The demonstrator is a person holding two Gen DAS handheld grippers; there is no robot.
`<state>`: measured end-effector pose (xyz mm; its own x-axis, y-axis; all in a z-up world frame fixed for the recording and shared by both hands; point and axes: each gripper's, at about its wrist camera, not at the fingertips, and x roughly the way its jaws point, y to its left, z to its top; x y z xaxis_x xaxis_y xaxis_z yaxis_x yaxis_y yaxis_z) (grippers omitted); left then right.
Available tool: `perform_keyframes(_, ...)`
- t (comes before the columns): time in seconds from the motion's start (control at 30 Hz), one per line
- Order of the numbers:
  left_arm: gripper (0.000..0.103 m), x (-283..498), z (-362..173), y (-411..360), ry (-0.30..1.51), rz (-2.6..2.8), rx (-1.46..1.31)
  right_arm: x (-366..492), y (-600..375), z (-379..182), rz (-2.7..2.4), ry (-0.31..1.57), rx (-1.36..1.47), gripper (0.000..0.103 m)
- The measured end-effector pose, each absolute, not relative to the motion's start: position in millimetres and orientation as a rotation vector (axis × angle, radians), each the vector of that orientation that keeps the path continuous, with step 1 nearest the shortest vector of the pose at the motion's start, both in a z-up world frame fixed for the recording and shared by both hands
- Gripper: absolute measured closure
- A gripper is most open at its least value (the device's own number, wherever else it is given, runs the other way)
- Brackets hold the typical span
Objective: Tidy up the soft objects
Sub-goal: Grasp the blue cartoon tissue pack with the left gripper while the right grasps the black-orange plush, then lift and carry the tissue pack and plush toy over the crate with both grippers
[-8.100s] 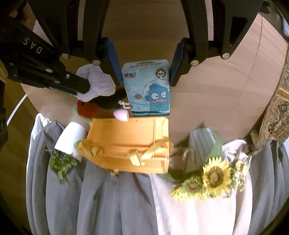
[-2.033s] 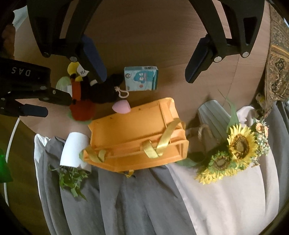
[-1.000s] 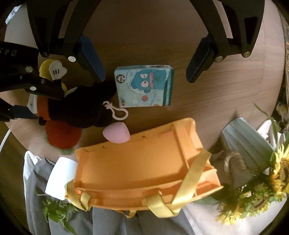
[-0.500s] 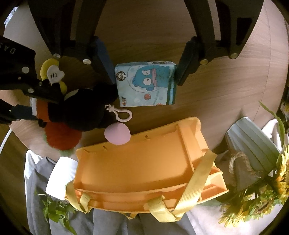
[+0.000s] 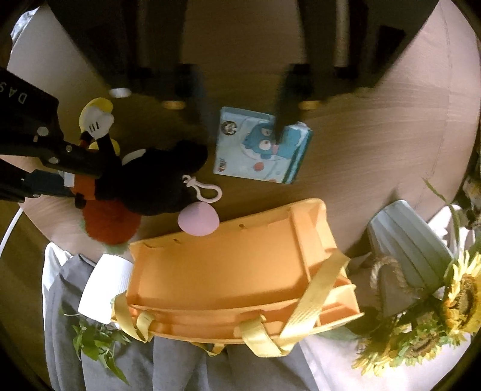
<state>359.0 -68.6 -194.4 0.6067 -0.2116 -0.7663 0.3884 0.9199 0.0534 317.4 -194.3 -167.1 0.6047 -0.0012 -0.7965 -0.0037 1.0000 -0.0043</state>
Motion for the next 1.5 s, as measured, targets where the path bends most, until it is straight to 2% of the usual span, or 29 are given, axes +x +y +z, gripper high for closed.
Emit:
perform_keyframes(0.03,0.028,358.0,-193.7,-68.5,0.841,-0.341,0.234,317.8,-194.5,-167.4,0.002,0.921,-0.005,0.063)
perform_keyframes(0.1,0.026,356.2,-191.4,-68.8,0.808,-0.332,0.279,318.4,-193.3,-167.9,0.000,0.922,-0.012,0.063)
perform_keyframes(0.17,0.016,358.0,-192.7,-69.0,0.793,-0.333,0.319,319.7,-192.4,-168.7,0.000,0.928,-0.021,0.062)
perform_keyframes(0.7,0.016,383.4,-213.2,-69.1,0.869,-0.384,0.337,339.9,-184.6,-180.0,-0.043,0.977,-0.101,0.057)
perform_keyframes(0.83,0.030,381.8,-214.1,-69.7,0.856,-0.368,0.329,340.5,-185.2,-181.2,-0.036,0.969,-0.095,0.060)
perform_keyframes(0.93,0.031,380.2,-212.4,-68.1,0.858,-0.372,0.300,339.5,-185.6,-181.4,-0.034,0.959,-0.087,0.063)
perform_keyframes(1.5,0.031,347.2,-158.0,-57.2,0.770,-0.332,0.178,310.6,-189.8,-149.2,-0.002,0.837,-0.018,0.065)
